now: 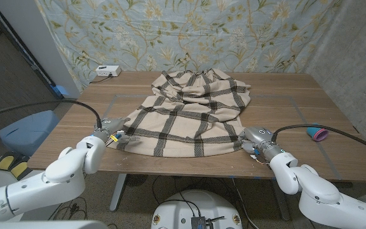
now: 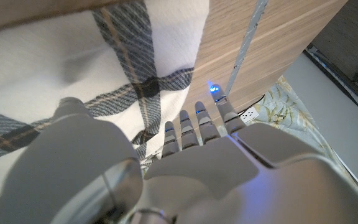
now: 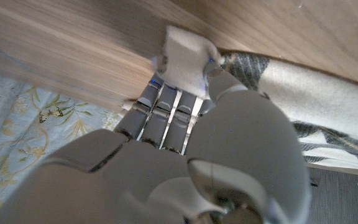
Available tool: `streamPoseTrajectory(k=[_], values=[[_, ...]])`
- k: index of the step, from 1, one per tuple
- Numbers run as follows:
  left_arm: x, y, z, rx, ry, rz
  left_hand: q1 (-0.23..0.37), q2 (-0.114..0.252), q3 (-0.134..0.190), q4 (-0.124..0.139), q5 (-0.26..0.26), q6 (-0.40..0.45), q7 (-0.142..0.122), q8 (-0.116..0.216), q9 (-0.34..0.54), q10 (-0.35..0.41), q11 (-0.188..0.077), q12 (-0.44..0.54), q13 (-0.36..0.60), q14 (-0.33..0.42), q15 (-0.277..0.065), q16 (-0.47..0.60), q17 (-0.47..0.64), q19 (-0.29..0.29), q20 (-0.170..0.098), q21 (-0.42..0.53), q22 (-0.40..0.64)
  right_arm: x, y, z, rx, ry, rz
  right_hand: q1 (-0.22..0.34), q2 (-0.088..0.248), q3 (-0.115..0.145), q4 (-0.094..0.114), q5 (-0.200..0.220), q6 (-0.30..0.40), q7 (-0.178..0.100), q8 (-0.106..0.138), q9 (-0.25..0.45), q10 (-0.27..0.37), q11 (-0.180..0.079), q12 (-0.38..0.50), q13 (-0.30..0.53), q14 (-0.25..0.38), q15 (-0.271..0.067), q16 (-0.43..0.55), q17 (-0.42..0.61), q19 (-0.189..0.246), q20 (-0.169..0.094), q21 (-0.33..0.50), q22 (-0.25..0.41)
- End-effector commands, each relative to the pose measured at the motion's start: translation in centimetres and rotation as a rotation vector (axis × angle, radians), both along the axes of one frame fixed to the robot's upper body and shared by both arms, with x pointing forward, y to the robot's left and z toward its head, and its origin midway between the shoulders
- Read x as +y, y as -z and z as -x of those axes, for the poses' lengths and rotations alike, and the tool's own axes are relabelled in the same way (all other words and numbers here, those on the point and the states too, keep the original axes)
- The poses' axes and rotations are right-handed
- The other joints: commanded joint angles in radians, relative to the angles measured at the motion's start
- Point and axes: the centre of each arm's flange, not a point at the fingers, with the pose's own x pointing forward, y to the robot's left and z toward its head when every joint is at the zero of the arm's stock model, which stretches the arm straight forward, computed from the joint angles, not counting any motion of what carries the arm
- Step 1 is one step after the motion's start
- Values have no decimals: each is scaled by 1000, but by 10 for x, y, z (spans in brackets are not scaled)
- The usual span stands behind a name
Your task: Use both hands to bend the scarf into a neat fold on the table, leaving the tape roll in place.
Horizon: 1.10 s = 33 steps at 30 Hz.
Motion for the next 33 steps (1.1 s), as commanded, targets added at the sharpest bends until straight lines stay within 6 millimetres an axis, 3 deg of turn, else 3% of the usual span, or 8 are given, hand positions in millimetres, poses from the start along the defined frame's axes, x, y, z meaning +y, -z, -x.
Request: streamPoseTrajectory(k=[1, 8, 11, 14, 20, 26, 30, 33], values=[[-12, 15, -11, 182, -176, -220, 69, 6, 8, -32, 29, -24, 7, 8, 3, -19, -11, 10, -10, -17, -1, 6, -13, 8, -4, -10, 2, 4, -22, 7, -106, -44, -51, 12, -1, -6, 1, 8, 1, 8, 7, 5, 2, 6, 12, 6, 13, -140, -3, 3, 2, 2, 7, 2], [-5, 28, -34, 265, -260, -287, 211, 48, 36, -92, 76, -108, 26, 2, 3, -98, -10, 5, -35, -56, 4, 4, -39, 27, -14, -28, 2, 5, -34, 11, -174, -59, -71, 12, 0, -10, 3, 9, -2, 12, 9, 9, -3, 2, 18, 14, 15, -139, -5, 8, 2, 2, 10, 3], [-3, 32, -41, 274, -265, -306, 256, 58, 38, -110, 97, -129, 13, 9, 4, -109, -62, 15, -46, -56, -9, 10, -44, 40, -26, -34, 3, 5, -39, 12, -190, -64, -73, 12, 1, -12, 4, 9, -3, 14, 10, 10, -4, 4, 21, 17, 17, -138, -6, 10, 1, 2, 11, 3], [-1, 35, -47, 251, -249, -318, 325, 140, 70, -122, 117, -69, -43, 33, 4, -64, -141, 39, -62, 0, -65, 31, -44, 82, -65, -28, 7, 5, -43, 12, -199, -69, -69, 11, 1, -13, 4, 10, -4, 14, 11, 12, -5, 2, 23, 20, 19, -140, -7, 10, 0, 2, 12, 3], [4, 42, -61, 220, -175, -253, 427, 306, 157, -156, 43, 237, -136, 101, 7, 315, -213, 146, -92, 233, -246, 79, -51, 205, -149, 28, 16, 4, -47, 13, -212, -68, -62, 10, 1, -15, 6, 10, -2, 14, 12, 12, -4, 3, 28, 24, 23, -138, -10, 11, 1, 3, 14, 3], [6, 48, -68, 182, -80, -202, 527, 327, 398, -164, -46, 728, -97, 187, 11, 760, -220, 220, -98, 696, -318, 163, -35, 389, -249, 223, 32, 2, -48, 16, -225, -55, -65, 10, -1, -16, 6, 12, -1, 15, 14, 13, -4, 0, 34, 30, 27, -138, -16, 9, 1, 4, 16, 3], [9, 43, -58, -29, 50, -92, 522, 302, 374, -195, -87, 884, -47, 196, 21, 902, -209, 255, -42, 995, -318, 318, 76, 453, -269, 350, 37, 0, -48, 17, -236, -49, -65, 9, -1, -18, 6, 12, -1, 15, 15, 13, -5, 1, 36, 33, 29, -138, -17, 12, 0, 3, 17, 3], [8, 30, -46, -212, 129, 6, 527, 304, 362, -201, -76, 896, -15, 196, 33, 901, -189, 264, 2, 1004, -316, 350, 140, 432, -247, 380, 40, -2, -50, 19, -259, -49, -77, 10, -1, -19, 6, 13, -2, 15, 15, 13, -6, 2, 39, 36, 28, -139, -19, 13, 0, 4, 18, 3]])
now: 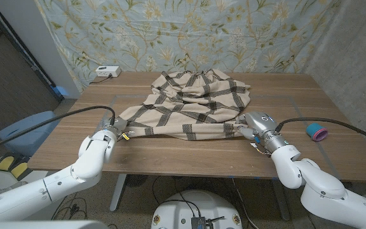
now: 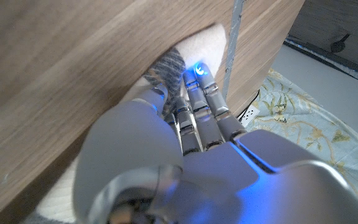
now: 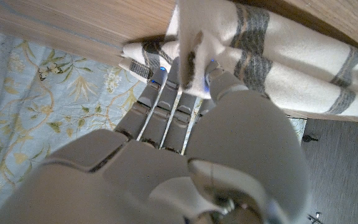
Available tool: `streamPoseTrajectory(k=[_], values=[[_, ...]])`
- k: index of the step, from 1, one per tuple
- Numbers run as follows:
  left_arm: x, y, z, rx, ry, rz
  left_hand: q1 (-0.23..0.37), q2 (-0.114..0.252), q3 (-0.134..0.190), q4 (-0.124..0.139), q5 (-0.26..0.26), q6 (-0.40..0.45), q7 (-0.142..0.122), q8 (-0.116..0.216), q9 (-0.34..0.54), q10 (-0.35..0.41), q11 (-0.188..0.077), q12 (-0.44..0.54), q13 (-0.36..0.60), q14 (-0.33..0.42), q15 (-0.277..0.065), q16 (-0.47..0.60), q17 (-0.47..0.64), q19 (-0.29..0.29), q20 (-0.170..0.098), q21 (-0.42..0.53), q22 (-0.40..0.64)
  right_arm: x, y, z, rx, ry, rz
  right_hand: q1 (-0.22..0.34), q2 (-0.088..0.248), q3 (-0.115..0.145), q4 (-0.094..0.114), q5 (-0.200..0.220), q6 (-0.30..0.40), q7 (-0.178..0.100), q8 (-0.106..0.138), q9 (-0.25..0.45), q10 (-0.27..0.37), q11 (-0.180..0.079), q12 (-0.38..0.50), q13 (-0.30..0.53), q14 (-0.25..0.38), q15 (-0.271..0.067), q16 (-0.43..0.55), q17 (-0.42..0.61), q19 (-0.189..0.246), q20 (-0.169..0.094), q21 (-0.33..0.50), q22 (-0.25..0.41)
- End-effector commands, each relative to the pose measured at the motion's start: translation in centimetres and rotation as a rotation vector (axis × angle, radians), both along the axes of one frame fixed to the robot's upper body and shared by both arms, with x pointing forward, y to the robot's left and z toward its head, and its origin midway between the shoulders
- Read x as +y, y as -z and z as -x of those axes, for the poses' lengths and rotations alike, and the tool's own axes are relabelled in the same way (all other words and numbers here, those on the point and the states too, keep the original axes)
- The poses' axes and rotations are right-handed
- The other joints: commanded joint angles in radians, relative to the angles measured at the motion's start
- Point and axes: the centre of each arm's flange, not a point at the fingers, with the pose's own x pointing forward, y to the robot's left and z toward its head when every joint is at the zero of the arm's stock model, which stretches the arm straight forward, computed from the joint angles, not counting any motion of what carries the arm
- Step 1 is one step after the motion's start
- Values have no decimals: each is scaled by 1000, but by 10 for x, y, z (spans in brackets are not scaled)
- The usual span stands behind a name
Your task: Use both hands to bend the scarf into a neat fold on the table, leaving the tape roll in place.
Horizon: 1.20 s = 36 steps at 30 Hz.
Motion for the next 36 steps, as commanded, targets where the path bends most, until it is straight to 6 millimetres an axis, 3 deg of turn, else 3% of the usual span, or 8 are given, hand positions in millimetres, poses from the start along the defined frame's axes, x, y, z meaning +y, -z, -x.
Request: streamPoseTrajectory(k=[1, 4, 7, 12, 19, 36], values=[[1, -10, 17, -403, 327, 293, 6, -1, -15, -12, 12, 464, -198, 112, 48, 390, -321, 73, 128, 207, -273, 59, 90, -13, -1, 50, -4, -5, -6, 6, -57, 4, -27, 10, -1, -4, 2, 2, 8, 6, 8, 0, -6, 3, 9, 7, 10, -135, -4, 4, 0, 4, 11, 3], [-4, -25, 31, -522, 409, 361, 4, -7, -29, -5, 42, 485, -171, 148, 97, 401, -307, 96, 202, 197, -271, 95, 182, -16, 13, 67, -16, -7, -8, 10, -90, 5, -35, 10, 0, -5, 3, 2, 7, 3, 9, 2, -7, 3, 12, 10, 10, -135, -6, 6, -1, 3, 11, 3], [-9, -39, 44, -608, 471, 404, -5, -14, -41, 8, 81, 486, -171, 185, 153, 405, -320, 121, 282, 182, -270, 122, 273, -15, 18, 68, -28, -10, -8, 14, -116, 3, -53, 11, 0, -6, 3, 3, 7, 4, 11, 4, -8, 2, 14, 12, 9, -136, -9, 6, -2, 3, 12, 3], [-14, -62, 62, -707, 587, 507, -2, -26, -47, 14, 142, 481, -173, 231, 227, 407, -311, 148, 381, 168, -269, 152, 393, -9, 19, 64, -35, -15, -7, 20, -159, 6, -83, 10, 0, -6, 3, 5, 6, 3, 14, 8, -8, 2, 18, 17, 10, -136, -15, 6, -3, 3, 14, 2], [-20, -86, 79, -785, 732, 646, 5, -40, -49, 11, 173, 486, -165, 244, 251, 405, -303, 156, 427, 166, -268, 173, 462, 5, 13, 63, -36, -21, -8, 26, -214, -6, -127, 8, 1, -8, 5, 7, 3, 2, 17, 12, -10, 1, 23, 23, 13, -136, -21, 6, -5, 2, 16, 2], [-16, -119, 111, -789, 977, 899, 4, -44, -48, 23, 218, 471, -163, 251, 285, 399, -302, 164, 491, 151, -265, 191, 557, 1, 16, 53, -37, -41, -8, 52, -408, -61, -316, 1, 8, -14, 13, 14, 0, -11, 31, 29, -25, -17, 35, 40, 13, -138, -40, 9, -11, -1, 21, 2]])
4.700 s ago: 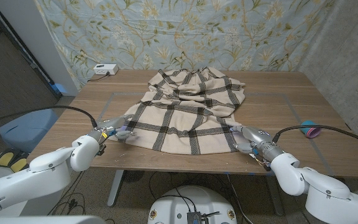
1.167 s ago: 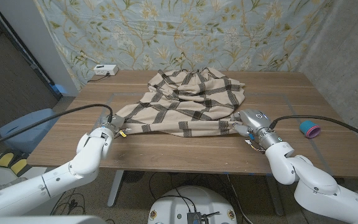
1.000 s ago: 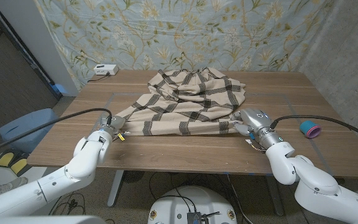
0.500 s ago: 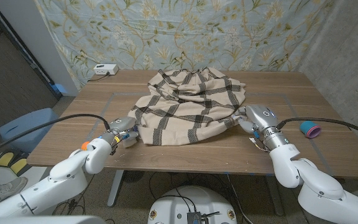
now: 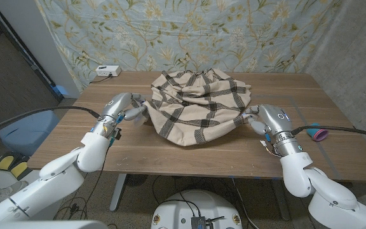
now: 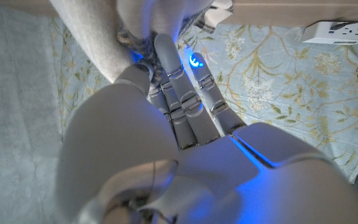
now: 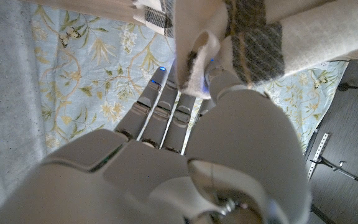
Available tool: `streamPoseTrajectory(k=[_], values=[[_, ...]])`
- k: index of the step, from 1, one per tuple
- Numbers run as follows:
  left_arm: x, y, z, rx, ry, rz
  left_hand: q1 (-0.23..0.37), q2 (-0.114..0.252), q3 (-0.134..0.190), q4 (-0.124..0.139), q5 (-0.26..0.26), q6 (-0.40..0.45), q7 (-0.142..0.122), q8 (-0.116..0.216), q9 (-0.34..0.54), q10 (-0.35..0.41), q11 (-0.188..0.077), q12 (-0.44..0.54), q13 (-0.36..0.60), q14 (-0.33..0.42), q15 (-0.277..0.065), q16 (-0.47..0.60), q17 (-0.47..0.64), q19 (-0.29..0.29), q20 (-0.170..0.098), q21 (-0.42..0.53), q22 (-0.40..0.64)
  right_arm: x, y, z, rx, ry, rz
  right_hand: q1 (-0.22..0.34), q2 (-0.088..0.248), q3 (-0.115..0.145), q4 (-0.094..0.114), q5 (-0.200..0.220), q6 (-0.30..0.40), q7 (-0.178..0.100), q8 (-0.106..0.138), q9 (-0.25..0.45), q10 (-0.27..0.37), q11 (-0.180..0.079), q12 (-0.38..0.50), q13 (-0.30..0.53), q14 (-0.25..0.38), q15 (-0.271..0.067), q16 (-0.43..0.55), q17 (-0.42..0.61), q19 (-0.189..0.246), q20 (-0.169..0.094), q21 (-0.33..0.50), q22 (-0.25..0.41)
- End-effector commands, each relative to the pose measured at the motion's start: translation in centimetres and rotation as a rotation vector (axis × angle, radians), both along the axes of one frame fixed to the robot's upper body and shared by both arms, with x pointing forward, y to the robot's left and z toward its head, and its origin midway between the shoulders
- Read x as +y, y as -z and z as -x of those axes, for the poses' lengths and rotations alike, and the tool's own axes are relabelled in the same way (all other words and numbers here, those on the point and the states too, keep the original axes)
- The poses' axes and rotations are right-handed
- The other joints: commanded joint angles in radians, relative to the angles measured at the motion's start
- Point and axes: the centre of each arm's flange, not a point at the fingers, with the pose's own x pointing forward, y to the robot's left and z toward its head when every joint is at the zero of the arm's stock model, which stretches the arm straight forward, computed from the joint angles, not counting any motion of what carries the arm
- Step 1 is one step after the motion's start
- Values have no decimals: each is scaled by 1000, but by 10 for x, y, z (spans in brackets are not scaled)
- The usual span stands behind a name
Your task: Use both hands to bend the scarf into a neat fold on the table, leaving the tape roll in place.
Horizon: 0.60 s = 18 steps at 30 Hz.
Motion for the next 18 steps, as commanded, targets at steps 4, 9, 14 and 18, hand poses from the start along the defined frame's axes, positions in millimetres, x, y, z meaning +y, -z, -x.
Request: streamPoseTrajectory(k=[4, 9, 14, 18], values=[[10, -40, 49, -141, 273, 161, 5, 7, 3, 7, 18, 50, -54, 18, 105, 106, -106, 7, 26, -39, -39, 9, 35, -1, 4, -4, 3, -20, -4, 31, -239, -43, -170, 1, 9, 0, 2, 10, 0, -12, 12, 11, -4, -9, 11, 11, 6, -133, -12, 4, -3, -1, 8, 2], [8, -47, 70, -187, 349, 154, 6, 9, 4, 9, 26, 45, -52, 18, 112, 104, -104, 8, 39, -42, -39, 11, 53, -3, 5, -3, 4, -22, -7, 46, -364, -41, -202, -1, 10, -1, 3, 12, -1, -15, 16, 16, -3, -13, 15, 15, 10, -134, -16, 4, -1, -2, 10, 2], [7, -52, 84, -213, 415, 156, 9, 9, 5, 11, 32, 42, -53, 17, 117, 99, -104, 8, 53, -45, -39, 12, 72, -5, 9, -2, 5, -21, -8, 56, -463, -30, -219, -2, 11, -2, 3, 15, -1, -17, 20, 20, -5, -15, 19, 20, 13, -135, -20, 3, 1, -2, 13, 1], [5, -60, 100, -251, 514, 158, 10, 10, 6, 12, 37, 42, -50, 16, 118, 99, -103, 9, 62, -48, -39, 13, 85, -7, 9, -1, 5, -20, -8, 65, -596, -16, -250, -4, 11, -3, 4, 17, -4, -21, 23, 24, -7, -21, 23, 24, 17, -136, -25, 3, 2, -3, 15, 1]])
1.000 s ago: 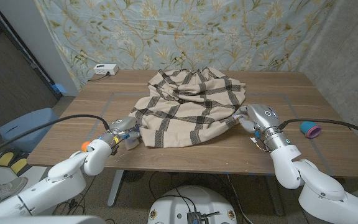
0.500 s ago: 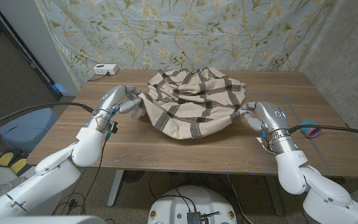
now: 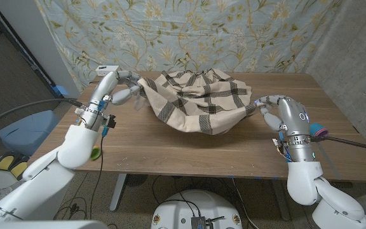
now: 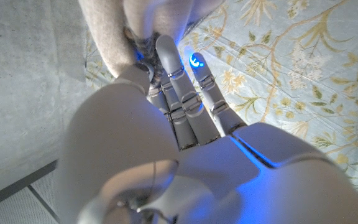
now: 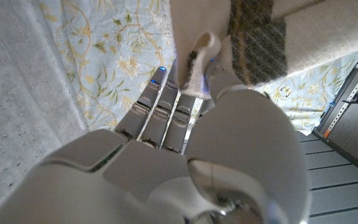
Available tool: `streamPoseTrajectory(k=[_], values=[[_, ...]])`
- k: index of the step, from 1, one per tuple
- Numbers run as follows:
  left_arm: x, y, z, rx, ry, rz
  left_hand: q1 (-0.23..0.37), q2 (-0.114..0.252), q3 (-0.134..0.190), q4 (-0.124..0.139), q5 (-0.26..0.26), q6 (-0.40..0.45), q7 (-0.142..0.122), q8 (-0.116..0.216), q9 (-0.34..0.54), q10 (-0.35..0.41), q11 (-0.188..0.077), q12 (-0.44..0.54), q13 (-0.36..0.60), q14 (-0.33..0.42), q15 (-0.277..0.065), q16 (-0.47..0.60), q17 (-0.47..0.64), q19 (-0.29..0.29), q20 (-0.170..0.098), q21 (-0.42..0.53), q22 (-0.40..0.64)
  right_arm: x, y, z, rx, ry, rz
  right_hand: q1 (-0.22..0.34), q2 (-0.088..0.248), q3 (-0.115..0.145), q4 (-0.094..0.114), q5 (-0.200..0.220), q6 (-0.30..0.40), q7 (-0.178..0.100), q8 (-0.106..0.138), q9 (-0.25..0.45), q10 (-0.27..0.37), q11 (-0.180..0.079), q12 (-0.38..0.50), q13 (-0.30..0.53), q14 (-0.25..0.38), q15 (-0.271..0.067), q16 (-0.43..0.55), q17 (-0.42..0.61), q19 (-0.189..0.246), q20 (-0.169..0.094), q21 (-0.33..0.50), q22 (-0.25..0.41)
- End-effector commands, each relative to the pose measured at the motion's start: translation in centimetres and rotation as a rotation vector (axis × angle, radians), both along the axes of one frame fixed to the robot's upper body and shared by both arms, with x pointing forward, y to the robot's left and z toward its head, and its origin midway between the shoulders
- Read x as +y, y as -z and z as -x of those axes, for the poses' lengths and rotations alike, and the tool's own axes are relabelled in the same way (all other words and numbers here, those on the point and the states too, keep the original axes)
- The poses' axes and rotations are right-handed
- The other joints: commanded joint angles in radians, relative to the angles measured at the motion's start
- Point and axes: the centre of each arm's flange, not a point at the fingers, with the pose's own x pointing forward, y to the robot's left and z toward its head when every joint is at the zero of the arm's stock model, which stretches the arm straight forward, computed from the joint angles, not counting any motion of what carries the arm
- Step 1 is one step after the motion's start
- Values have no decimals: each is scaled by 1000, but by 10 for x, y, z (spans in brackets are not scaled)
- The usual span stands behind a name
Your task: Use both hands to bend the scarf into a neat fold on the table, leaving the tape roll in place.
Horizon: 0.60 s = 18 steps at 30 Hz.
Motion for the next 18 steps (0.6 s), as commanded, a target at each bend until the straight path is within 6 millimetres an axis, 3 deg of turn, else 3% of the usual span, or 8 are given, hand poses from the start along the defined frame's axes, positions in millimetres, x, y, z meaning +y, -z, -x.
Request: streamPoseTrajectory(k=[1, 10, 18], values=[[1, -21, 46, -121, 221, 15, 7, 13, 2, 9, 12, 43, -50, 13, 119, 99, -103, 9, 13, -32, -44, 5, 16, -4, 4, -1, 3, -2, -1, 30, -306, 31, -92, -2, 12, -2, 5, 10, -3, -13, 9, 6, 3, -12, 11, 7, 12, -141, -8, 3, 2, -3, 7, 1], [-11, -37, 65, -148, 404, -33, 9, 15, 4, 13, 19, 39, -49, 9, 121, 96, -103, 10, 31, -35, -43, 5, 40, -6, 5, 2, 4, -1, -5, 38, -465, 44, -125, -5, 11, -2, 5, 16, -5, -17, 17, 15, 2, -21, 19, 16, 20, -144, -19, 1, 7, -5, 13, 1], [-21, -45, 68, -98, 639, -50, 11, 17, 6, 14, 23, 37, -49, 6, 121, 92, -105, 8, 44, -38, -43, 5, 58, -8, 4, 5, 5, 0, -10, 38, -581, 15, -163, -9, 11, -2, 6, 21, -11, -20, 21, 20, 1, -26, 24, 21, 23, -143, -33, -4, 9, -5, 18, 1]])
